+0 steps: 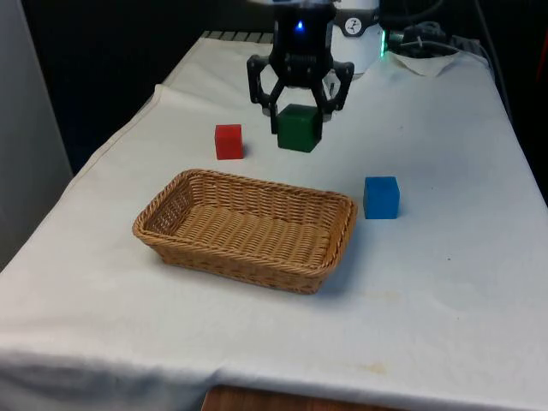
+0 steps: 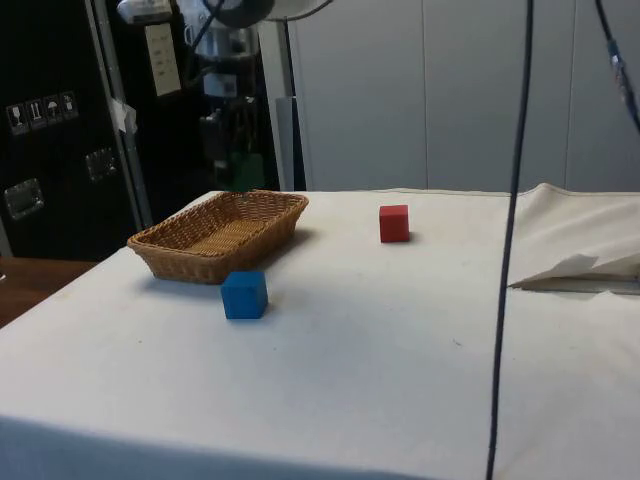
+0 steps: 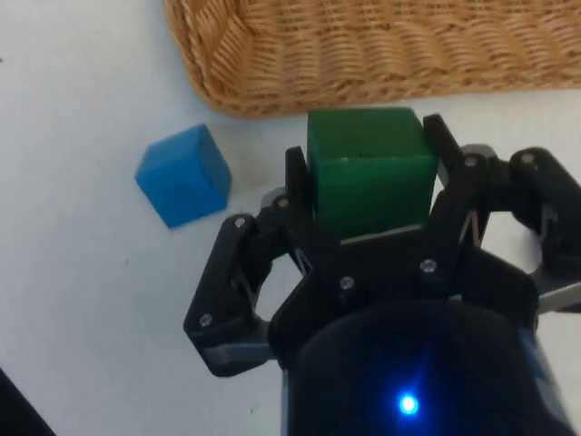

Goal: Pick up exactly two blocks and place them into the basket.

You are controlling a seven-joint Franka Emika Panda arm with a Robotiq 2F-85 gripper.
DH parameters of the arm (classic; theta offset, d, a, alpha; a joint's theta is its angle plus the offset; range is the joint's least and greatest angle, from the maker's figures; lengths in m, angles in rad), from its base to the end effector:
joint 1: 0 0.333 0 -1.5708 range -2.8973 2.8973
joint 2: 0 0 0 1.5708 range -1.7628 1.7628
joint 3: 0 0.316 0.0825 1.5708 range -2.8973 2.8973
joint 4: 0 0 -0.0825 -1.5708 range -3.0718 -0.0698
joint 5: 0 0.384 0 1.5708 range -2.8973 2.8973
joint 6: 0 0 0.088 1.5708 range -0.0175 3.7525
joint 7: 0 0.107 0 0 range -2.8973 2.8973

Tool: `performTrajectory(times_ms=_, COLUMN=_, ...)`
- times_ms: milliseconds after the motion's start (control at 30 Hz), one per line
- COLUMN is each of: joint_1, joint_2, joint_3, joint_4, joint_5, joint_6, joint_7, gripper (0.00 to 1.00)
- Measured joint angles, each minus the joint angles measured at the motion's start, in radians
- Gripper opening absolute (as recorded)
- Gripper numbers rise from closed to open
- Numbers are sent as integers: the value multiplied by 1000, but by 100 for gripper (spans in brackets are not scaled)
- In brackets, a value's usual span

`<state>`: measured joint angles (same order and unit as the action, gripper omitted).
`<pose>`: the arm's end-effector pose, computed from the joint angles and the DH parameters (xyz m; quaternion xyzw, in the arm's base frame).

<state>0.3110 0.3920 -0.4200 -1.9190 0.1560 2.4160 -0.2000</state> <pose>0.6335 -0.0526 0.3181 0.9971 0.0104 0.0680 0.0321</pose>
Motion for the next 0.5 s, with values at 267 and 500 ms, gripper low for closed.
performTrajectory(times_ms=267, joint_1=-9, joint_2=112, joint_3=0, joint_4=98, joint_5=29, joint_6=3, joint_7=-16, gripper=19)
performTrajectory(times_ms=500, joint_1=-20, joint_2=226, joint_3=-4, joint_4=196, joint_5=71, joint_6=7, joint_7=-45, gripper=19)
